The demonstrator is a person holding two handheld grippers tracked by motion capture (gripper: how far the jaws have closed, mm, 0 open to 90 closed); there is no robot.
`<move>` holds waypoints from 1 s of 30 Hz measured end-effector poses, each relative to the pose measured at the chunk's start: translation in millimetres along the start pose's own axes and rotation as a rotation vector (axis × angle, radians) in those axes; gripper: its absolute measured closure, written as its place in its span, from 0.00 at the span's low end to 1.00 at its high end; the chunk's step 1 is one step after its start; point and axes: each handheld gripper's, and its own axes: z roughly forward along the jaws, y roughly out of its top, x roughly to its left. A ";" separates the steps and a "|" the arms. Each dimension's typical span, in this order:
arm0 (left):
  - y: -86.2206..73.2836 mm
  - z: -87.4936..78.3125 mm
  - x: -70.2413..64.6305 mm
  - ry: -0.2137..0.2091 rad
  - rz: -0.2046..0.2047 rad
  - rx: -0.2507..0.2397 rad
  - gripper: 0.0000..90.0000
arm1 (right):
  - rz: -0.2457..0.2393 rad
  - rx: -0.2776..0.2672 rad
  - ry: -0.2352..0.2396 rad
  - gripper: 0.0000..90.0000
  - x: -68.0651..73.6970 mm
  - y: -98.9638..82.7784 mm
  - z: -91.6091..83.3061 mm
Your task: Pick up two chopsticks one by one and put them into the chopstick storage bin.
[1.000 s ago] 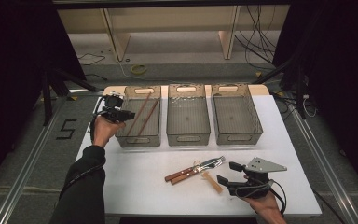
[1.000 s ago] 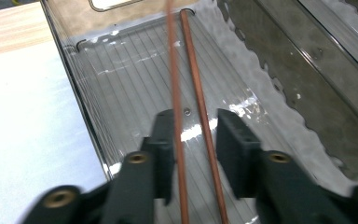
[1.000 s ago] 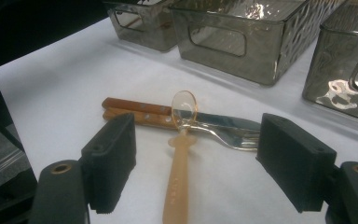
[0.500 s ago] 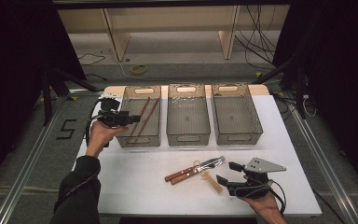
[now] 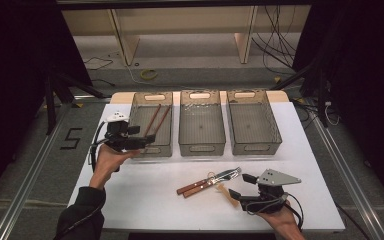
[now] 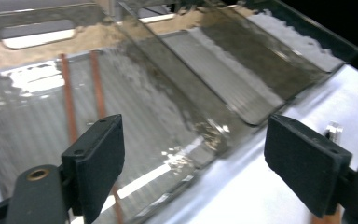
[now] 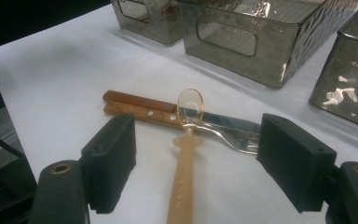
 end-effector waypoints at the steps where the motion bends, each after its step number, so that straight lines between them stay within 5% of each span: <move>1: -1.5 -0.2 -2.3 -0.005 0.000 -0.007 0.21 | -0.003 0.000 0.001 0.32 0.2 0.3 0.8; 8: -13.0 -1.9 -16.6 -0.042 0.025 -0.023 0.19 | -0.008 0.028 0.004 0.32 2.0 2.8 6.2; 30: -52.9 -12.5 -44.9 -0.060 0.087 -0.054 0.19 | -0.029 0.166 -0.029 0.33 3.7 7.1 26.1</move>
